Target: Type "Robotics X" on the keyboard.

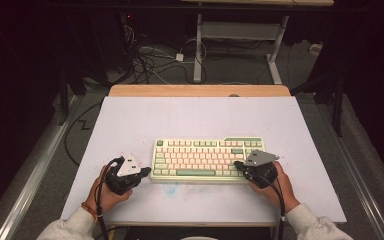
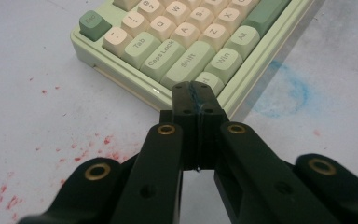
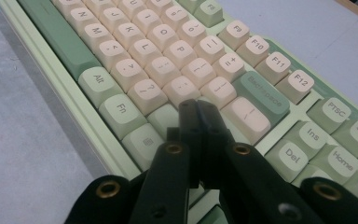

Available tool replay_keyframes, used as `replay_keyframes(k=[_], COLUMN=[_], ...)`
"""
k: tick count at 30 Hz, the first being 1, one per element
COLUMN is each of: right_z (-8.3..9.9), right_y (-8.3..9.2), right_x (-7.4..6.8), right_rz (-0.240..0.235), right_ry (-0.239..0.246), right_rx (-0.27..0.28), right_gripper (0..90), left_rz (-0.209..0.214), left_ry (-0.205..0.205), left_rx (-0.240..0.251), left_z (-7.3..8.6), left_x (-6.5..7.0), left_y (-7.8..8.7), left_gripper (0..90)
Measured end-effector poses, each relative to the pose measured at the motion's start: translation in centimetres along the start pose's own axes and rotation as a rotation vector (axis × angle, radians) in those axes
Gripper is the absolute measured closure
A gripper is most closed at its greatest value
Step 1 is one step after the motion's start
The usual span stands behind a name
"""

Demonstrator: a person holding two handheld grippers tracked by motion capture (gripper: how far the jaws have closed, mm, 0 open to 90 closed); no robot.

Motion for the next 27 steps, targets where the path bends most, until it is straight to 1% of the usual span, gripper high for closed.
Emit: replay_keyframes(k=[5,7,11,12,14,16,18,27], right_z=[0.0,0.0,0.0,0.0,0.0,0.0,0.0,0.0], right_y=[0.0,0.0,0.0,0.0,0.0,0.0,0.0,0.0], right_x=[0.1,0.1,0.0,0.0,0.0,0.0,0.0,0.0], right_rz=[-0.004,-0.005,-0.005,-0.005,-0.002,0.0,-0.001,0.002], right_ry=[-0.004,-0.007,-0.01,-0.009,-0.003,-0.002,-0.004,0.003], right_rx=[0.003,0.002,0.002,0.003,0.004,0.002,0.001,-0.001], right_gripper=[90.0,90.0,90.0,90.0,90.0,90.0,90.0,90.0], left_rz=[0.011,0.009,0.01,0.01,0.025,0.027,0.028,0.043], left_ry=[-0.006,-0.005,-0.003,-0.005,-0.01,-0.021,-0.031,-0.049], left_rx=[-0.007,-0.009,-0.003,-0.002,-0.005,-0.012,-0.018,-0.012], left_z=[-0.1,-0.1,-0.5,-0.6,-0.9,-1.1,-1.4,-3.3], left_x=[0.3,0.3,0.3,0.4,0.6,0.8,1.0,1.3], left_y=[-0.1,-0.1,-0.2,-0.3,-0.5,-0.8,-1.1,-1.9], left_gripper=[87.8,87.8,87.7,87.7,87.8,87.8,87.8,87.7])
Point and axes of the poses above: each handheld gripper's, and its own axes: y roughly backward along the jaws, z roughly out of its underside, x roughly to its right, the point moved 3 cm from there along -y, roughly forward along the jaws, and after that the axes turned 12 degrees about y, right-handed, at the moved point
